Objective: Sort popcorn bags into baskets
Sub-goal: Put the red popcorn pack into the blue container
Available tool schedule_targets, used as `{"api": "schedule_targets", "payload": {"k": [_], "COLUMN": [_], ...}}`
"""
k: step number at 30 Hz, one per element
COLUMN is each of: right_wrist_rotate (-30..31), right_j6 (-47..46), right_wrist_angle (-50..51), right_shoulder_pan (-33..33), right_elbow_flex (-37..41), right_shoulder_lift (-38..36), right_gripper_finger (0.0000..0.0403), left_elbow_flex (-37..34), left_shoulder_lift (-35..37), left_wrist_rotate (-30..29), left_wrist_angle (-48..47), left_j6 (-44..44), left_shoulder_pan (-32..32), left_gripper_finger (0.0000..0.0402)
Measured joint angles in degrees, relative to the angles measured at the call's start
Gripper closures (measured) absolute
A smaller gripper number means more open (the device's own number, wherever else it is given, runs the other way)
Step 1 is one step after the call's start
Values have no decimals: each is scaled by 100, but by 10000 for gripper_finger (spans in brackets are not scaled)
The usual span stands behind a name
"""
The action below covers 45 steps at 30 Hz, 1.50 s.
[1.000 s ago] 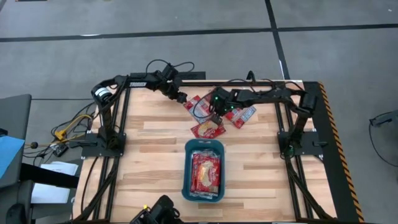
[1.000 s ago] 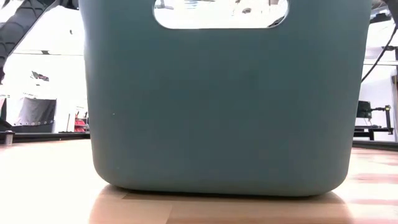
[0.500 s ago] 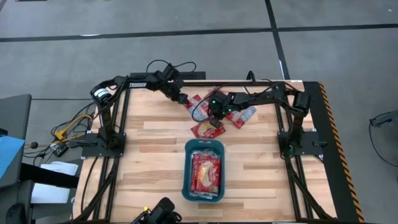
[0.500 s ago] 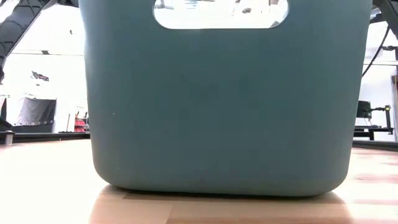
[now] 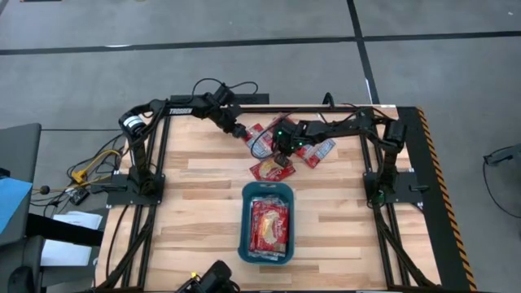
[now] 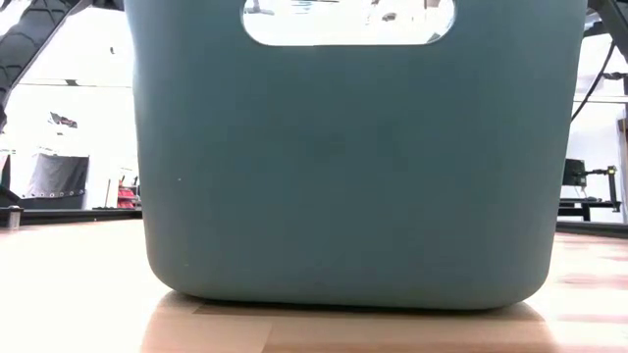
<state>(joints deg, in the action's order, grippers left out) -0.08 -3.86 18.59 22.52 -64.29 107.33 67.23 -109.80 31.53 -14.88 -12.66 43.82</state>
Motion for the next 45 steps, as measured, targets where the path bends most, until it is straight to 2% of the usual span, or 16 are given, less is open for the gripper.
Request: {"api": "schedule_targets", "payload": {"k": [5, 10, 13, 21, 31, 37, 45], "right_wrist_rotate": [1, 1, 2, -1, -20, 2, 12], "right_j6": [-15, -20, -19, -20, -68, -163, -667], "right_wrist_angle": [-18, -32, -54, -260, -566, -649, -767], "right_shoulder_pan": [15, -14, -38, -28, -26, -26, -76], "right_elbow_flex": [-2, -2, -2, -4, -4, -6, -431], "right_shoulder_lift": [-2, -4, -7, -11, -11, 40, 779], "right_gripper_finger": [368, 370, 375, 381, 373, 383, 374], "left_elbow_flex": [234, 367, 365, 365, 445, 445, 445], "left_shoulder_lift": [0, 0, -53, -426, -466, -466, -466], "left_wrist_rotate": [-948, -1553, -1480, -817, -507, -609, -658], "left_wrist_angle": [-235, -168, -211, -34, -113, -115, -108], "left_j6": [207, 43, -6, -302, -477, -695, -767], "left_shoulder_pan": [-136, -126, -62, 71, 31, -54, -178], "left_gripper_finger": [23, 6, 8, 11, 13, 13, 13]}}
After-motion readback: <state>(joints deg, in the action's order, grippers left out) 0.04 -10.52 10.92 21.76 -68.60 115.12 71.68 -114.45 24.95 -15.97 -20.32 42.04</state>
